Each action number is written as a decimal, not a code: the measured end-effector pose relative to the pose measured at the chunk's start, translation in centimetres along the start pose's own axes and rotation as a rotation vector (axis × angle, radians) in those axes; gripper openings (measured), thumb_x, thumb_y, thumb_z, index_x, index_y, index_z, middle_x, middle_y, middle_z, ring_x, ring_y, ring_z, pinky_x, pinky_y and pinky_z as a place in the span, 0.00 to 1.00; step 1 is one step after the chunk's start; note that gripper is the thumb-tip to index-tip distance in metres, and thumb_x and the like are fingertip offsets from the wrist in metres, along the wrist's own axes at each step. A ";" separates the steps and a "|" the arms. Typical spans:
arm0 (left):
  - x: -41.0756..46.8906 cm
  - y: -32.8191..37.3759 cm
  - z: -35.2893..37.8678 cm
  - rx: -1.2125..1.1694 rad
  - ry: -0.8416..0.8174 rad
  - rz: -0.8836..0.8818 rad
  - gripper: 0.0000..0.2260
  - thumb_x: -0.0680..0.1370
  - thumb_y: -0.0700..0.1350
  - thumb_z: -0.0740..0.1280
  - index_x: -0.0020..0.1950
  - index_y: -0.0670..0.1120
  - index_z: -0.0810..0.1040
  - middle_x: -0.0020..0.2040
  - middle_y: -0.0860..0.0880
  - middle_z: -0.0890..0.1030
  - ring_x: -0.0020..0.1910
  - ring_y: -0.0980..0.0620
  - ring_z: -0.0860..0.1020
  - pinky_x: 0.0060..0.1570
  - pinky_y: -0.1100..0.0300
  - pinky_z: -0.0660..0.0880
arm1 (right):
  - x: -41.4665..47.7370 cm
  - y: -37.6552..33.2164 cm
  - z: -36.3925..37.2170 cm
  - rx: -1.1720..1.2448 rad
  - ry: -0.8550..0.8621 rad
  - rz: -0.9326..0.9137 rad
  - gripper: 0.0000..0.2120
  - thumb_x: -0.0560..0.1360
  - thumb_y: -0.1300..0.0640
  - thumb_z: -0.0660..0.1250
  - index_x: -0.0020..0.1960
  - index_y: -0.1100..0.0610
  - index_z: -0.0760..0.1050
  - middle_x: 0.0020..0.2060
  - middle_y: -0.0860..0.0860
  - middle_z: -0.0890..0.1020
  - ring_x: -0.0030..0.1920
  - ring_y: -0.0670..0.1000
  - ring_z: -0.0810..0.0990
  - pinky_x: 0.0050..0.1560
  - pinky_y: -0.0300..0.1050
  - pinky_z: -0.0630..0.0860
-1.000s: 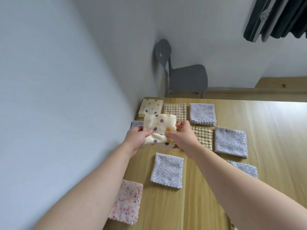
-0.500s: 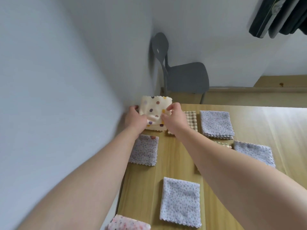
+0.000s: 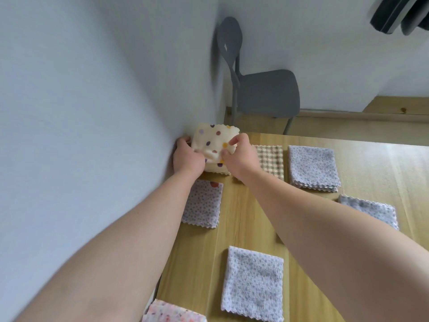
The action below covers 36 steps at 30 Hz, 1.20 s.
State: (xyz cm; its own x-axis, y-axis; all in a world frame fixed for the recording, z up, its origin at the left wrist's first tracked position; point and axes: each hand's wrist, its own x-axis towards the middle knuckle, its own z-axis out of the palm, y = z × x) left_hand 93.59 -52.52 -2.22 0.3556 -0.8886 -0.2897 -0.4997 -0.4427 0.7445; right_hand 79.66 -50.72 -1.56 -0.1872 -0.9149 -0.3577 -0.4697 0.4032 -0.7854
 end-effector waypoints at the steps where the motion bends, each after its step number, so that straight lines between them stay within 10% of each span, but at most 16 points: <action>1: 0.0 -0.2 0.0 0.016 -0.008 0.002 0.21 0.80 0.39 0.64 0.73 0.47 0.68 0.67 0.44 0.79 0.58 0.42 0.82 0.60 0.48 0.80 | 0.0 0.2 0.2 -0.016 -0.016 -0.004 0.11 0.82 0.53 0.64 0.60 0.51 0.64 0.50 0.52 0.77 0.38 0.50 0.77 0.28 0.43 0.69; 11: -3.3 0.5 -0.2 0.295 0.113 0.156 0.18 0.81 0.44 0.66 0.69 0.44 0.70 0.68 0.42 0.74 0.64 0.41 0.75 0.57 0.52 0.72 | -2.7 2.3 -2.1 -0.068 0.051 -0.113 0.16 0.83 0.50 0.62 0.68 0.54 0.70 0.65 0.52 0.75 0.52 0.48 0.73 0.39 0.36 0.69; 14: -7.4 -0.1 0.1 0.242 0.169 0.325 0.17 0.79 0.41 0.66 0.67 0.43 0.72 0.68 0.43 0.73 0.64 0.42 0.74 0.60 0.54 0.71 | -5.6 3.6 -4.0 -0.005 0.100 -0.122 0.14 0.82 0.51 0.63 0.66 0.54 0.72 0.63 0.49 0.77 0.59 0.49 0.75 0.56 0.41 0.72; 19: -17.6 -3.3 1.3 0.177 0.025 0.432 0.14 0.76 0.36 0.67 0.62 0.43 0.75 0.63 0.45 0.74 0.64 0.46 0.73 0.66 0.54 0.70 | -12.5 8.0 -6.1 0.095 0.117 -0.056 0.07 0.80 0.53 0.65 0.58 0.50 0.73 0.54 0.46 0.79 0.53 0.50 0.81 0.56 0.53 0.80; 36: -47.6 -16.9 -1.6 0.344 -0.352 -0.126 0.06 0.78 0.40 0.65 0.51 0.50 0.76 0.44 0.53 0.79 0.42 0.54 0.77 0.38 0.60 0.73 | -40.2 21.4 -8.4 0.068 -0.093 0.251 0.06 0.79 0.58 0.59 0.50 0.50 0.74 0.46 0.51 0.82 0.43 0.54 0.83 0.46 0.56 0.83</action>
State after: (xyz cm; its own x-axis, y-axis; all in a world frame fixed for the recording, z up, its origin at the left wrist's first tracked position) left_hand 86.36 -2.55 -0.06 0.1716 -0.7863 -0.5935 -0.7222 -0.5101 0.4672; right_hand 69.86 -5.44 0.27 -0.2087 -0.7816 -0.5878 -0.3594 0.6203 -0.6971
